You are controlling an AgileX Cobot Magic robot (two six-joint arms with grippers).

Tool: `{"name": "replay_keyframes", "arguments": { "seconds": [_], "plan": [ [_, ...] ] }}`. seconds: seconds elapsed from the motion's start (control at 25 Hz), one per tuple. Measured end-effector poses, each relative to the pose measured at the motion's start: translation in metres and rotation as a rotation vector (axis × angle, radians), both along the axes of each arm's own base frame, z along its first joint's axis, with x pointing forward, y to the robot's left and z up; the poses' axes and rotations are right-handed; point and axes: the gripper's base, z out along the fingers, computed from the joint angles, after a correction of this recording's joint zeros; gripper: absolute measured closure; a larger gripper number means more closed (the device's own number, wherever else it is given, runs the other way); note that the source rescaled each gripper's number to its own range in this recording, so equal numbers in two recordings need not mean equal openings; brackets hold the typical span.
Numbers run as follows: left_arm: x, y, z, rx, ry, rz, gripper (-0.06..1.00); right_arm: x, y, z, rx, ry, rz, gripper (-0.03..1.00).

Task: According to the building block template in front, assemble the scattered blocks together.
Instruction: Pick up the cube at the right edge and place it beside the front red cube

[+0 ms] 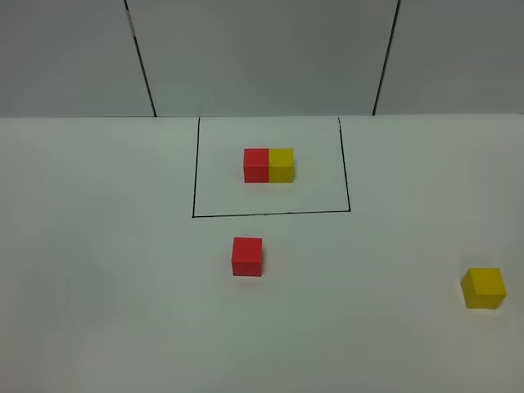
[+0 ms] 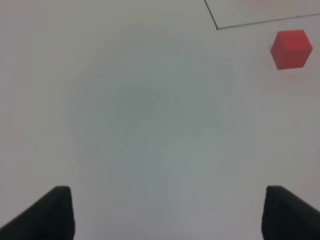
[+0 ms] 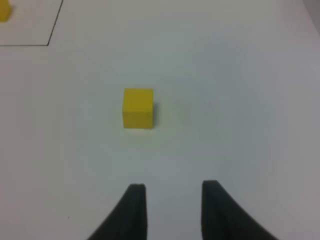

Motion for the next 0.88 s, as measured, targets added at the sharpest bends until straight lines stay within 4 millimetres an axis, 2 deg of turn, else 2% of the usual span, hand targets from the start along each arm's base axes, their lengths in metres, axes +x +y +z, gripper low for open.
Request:
{"name": "replay_keyframes", "arguments": {
  "seconds": [0.88],
  "plan": [
    [-0.0035, 0.0008, -0.0003, -0.033, -0.018, 0.033, 0.21, 0.0, 0.0, 0.0, 0.0, 0.0, 0.0, 0.97]
  ]
}}
